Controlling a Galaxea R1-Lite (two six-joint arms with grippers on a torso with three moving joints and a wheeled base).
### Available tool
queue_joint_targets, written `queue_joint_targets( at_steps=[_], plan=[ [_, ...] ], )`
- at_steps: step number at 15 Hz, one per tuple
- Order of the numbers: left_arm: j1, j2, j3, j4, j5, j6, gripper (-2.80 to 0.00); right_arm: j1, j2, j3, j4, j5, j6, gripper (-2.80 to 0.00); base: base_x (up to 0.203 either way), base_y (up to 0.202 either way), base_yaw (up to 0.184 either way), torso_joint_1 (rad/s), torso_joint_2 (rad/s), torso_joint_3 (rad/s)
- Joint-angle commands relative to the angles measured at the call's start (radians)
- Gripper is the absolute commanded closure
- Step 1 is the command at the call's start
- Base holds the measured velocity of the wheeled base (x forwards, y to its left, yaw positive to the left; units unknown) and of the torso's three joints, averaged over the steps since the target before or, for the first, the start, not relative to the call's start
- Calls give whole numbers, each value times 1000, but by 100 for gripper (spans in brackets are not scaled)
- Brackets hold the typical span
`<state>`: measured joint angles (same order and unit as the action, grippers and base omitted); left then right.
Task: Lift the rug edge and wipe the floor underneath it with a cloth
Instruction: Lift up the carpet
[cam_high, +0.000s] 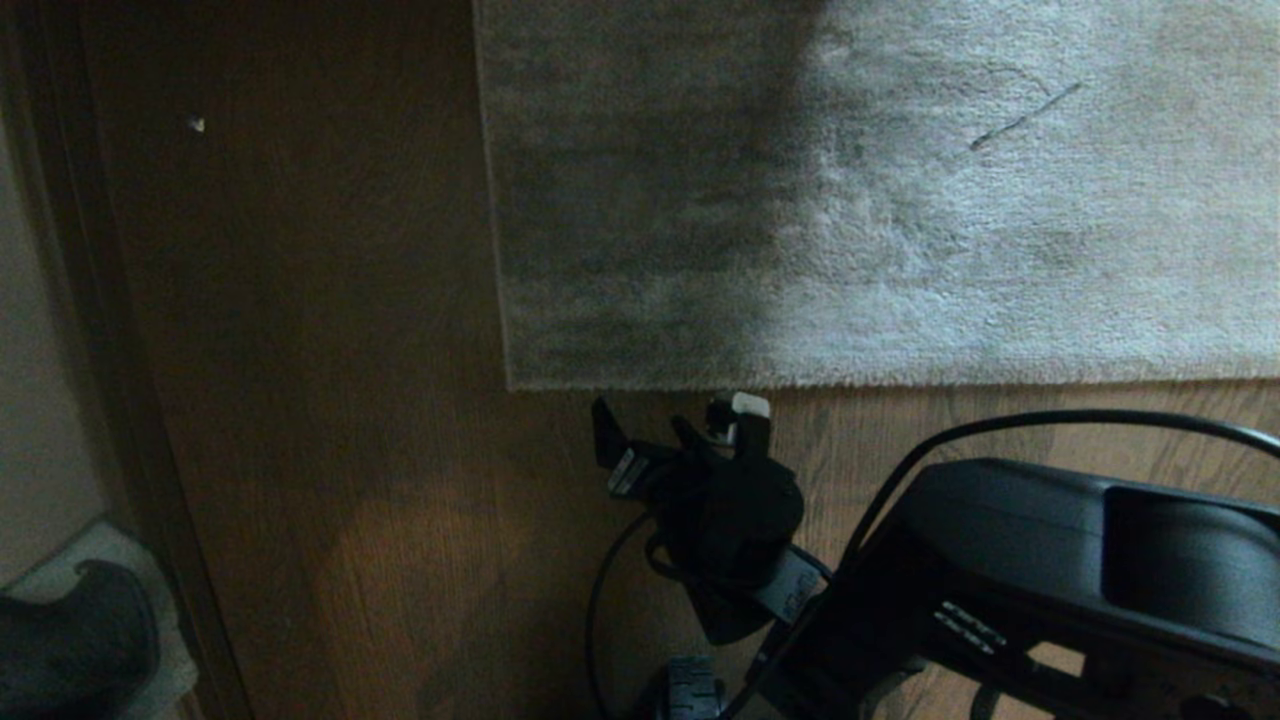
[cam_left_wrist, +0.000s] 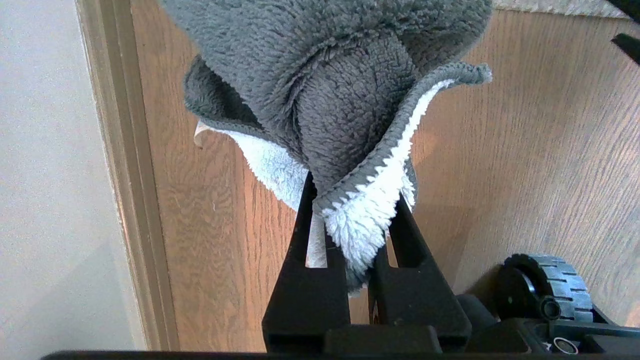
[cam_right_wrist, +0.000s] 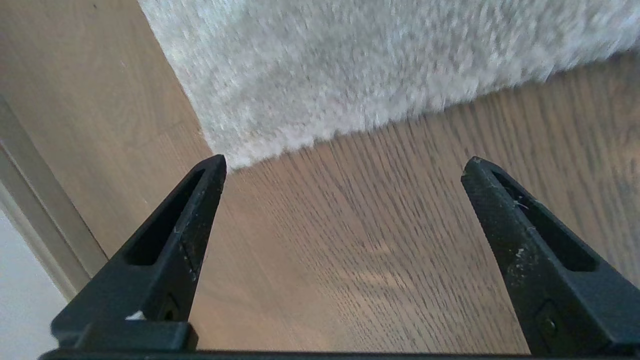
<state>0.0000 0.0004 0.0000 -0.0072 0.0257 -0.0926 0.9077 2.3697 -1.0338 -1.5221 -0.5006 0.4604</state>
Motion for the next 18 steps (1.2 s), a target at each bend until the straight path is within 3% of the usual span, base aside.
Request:
queue_joint_targets(
  at_steps=[1,10,18],
  plan=[
    [0,0,0,0,0,-1,0,-4,30,-22,-48,-4,0,-280,0,0,0,0,0,0],
    [0,0,0,0,0,-1,0,-100,73,-87,-48,-6,-21,-280,0,0,0,0,0,0],
    [0,0,0,0,0,-1,0,-110,76,-184,-48,-2,-61,-280,0,0,0,0,0,0]
  ],
)
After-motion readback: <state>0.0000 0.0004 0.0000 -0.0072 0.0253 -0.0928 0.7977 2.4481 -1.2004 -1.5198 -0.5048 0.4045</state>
